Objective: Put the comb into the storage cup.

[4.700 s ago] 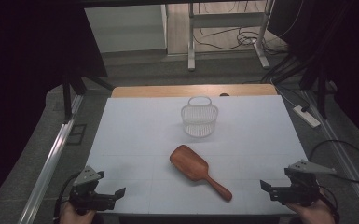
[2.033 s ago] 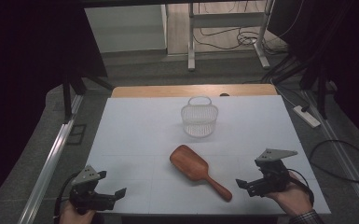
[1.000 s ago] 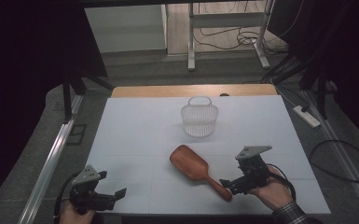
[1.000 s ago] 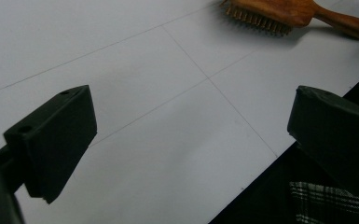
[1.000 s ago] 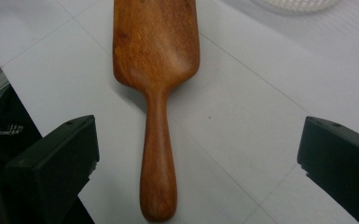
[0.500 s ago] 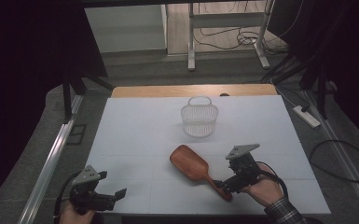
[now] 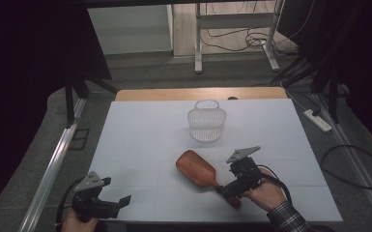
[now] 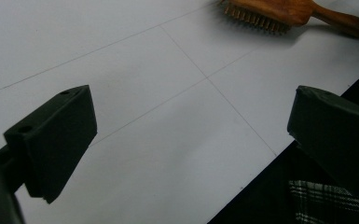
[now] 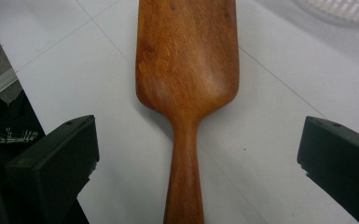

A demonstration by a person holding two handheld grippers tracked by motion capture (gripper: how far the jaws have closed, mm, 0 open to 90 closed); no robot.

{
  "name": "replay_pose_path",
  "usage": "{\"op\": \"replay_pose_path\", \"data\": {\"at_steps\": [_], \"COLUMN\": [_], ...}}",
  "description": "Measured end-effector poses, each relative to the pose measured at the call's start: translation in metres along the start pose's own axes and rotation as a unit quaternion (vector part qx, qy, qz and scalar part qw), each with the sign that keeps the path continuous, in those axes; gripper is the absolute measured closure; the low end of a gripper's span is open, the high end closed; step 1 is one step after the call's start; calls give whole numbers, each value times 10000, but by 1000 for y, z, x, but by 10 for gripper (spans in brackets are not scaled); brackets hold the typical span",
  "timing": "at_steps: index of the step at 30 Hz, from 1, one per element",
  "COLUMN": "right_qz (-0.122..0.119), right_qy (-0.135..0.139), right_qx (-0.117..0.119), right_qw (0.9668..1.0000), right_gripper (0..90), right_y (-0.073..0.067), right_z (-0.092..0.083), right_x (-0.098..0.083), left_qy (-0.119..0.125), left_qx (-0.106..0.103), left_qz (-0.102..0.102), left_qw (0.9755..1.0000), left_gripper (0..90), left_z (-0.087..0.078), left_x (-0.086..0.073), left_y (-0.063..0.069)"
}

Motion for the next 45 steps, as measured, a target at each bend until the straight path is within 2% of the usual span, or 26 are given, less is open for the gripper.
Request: {"op": "replay_pose_path", "data": {"at_steps": [8, 19, 27, 45], "right_qz": [-183, -73, -65, -199], "right_qy": [-178, -493, -723, -1107], "right_qx": [4, -161, -145, -251], "right_qw": [9997, 9986, 9973, 9933], "right_gripper": [0, 0, 0, 0], "right_y": [-2, 0, -3, 0], "right_z": [12, 25, 34, 51], "right_x": [3, 2, 3, -12], "left_qy": [10, -3, -15, -34], "left_qx": [-19, -21, -14, -22], "left_qz": [-11, 11, 32, 48], "left_qw": [10000, 10000, 10000, 10000], "left_gripper": [22, 22, 23, 24], "left_z": [0, 0, 0, 0], "left_x": [0, 0, 0, -1], "left_y": [0, 0, 0, 1]}}
Point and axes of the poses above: each handheld gripper's, and its own axes: z roughly forward along the jaws, x roughly out of its top, y roughly to its right, the point moved 10 cm from there along z, roughly forward along the jaws, and after that the axes turned 12 degrees about -z, right-handed, at the moved point
